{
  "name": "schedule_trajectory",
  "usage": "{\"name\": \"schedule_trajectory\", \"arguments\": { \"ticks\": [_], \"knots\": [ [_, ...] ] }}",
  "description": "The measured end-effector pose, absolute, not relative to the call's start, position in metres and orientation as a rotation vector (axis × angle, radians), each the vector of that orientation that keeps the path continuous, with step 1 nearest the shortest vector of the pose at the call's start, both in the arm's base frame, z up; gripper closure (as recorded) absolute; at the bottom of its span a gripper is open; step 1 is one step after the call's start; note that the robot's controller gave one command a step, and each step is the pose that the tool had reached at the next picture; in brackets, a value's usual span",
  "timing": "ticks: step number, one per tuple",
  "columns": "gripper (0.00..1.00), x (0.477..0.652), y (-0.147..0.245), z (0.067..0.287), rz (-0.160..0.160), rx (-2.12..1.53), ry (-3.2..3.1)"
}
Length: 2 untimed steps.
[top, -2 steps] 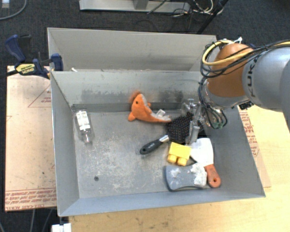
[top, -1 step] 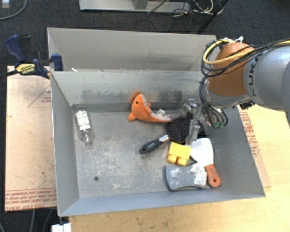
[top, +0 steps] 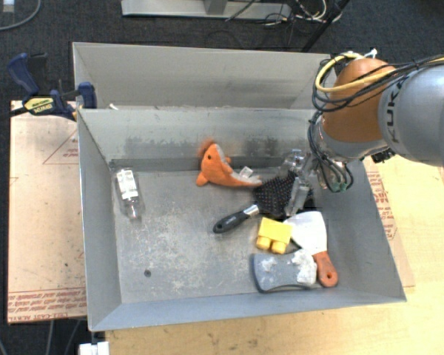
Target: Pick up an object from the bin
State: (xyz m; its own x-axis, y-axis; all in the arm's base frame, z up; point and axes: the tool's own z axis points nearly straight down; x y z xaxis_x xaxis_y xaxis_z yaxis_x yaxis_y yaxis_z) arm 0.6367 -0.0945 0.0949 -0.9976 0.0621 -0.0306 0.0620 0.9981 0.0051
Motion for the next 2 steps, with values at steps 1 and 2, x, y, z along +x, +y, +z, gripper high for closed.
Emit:
{"name": "schedule_trajectory", "arguments": {
  "ticks": [1, 2],
  "knots": [
    [1.00, 0.636, -0.095, 0.106, 0.006, 0.095, 3.109],
    [1.00, 0.635, -0.094, 0.120, 0.007, 0.095, 3.115]
  ]
}}
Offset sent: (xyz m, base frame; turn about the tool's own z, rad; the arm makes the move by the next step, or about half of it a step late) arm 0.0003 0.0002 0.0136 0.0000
